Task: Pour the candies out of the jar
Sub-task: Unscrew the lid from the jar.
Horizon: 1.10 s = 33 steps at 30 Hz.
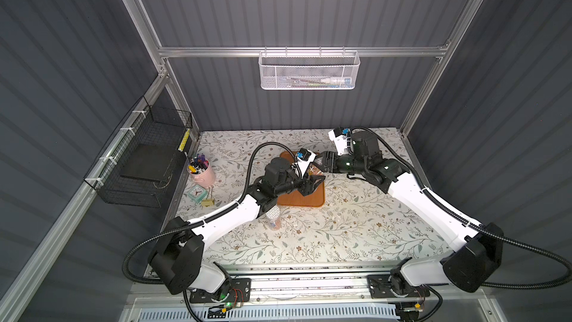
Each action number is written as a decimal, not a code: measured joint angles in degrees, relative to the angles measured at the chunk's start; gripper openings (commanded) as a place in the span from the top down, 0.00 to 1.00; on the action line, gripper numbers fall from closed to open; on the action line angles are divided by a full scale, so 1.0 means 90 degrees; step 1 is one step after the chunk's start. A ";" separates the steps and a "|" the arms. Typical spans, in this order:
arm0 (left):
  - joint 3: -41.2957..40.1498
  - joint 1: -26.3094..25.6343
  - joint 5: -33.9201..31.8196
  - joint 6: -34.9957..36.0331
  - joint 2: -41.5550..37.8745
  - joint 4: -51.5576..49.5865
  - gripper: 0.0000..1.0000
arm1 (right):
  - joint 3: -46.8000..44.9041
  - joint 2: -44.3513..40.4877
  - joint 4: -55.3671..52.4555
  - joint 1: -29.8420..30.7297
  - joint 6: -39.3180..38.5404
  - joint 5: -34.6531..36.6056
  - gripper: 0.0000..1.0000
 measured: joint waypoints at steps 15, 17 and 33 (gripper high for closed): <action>-0.0007 -0.0002 0.0007 0.0000 0.0000 -0.0046 1.00 | 0.0000 0.0000 0.0000 0.0000 0.0078 0.0090 0.23; -0.0007 -0.0002 0.0007 0.0000 0.0000 -0.0046 1.00 | 0.0000 0.0000 0.0002 0.0000 0.0066 0.0114 0.23; -0.0007 -0.0002 0.0153 -0.0010 0.0000 -0.0005 1.00 | -0.0022 -0.0087 0.0063 0.0000 -0.0036 0.0158 0.52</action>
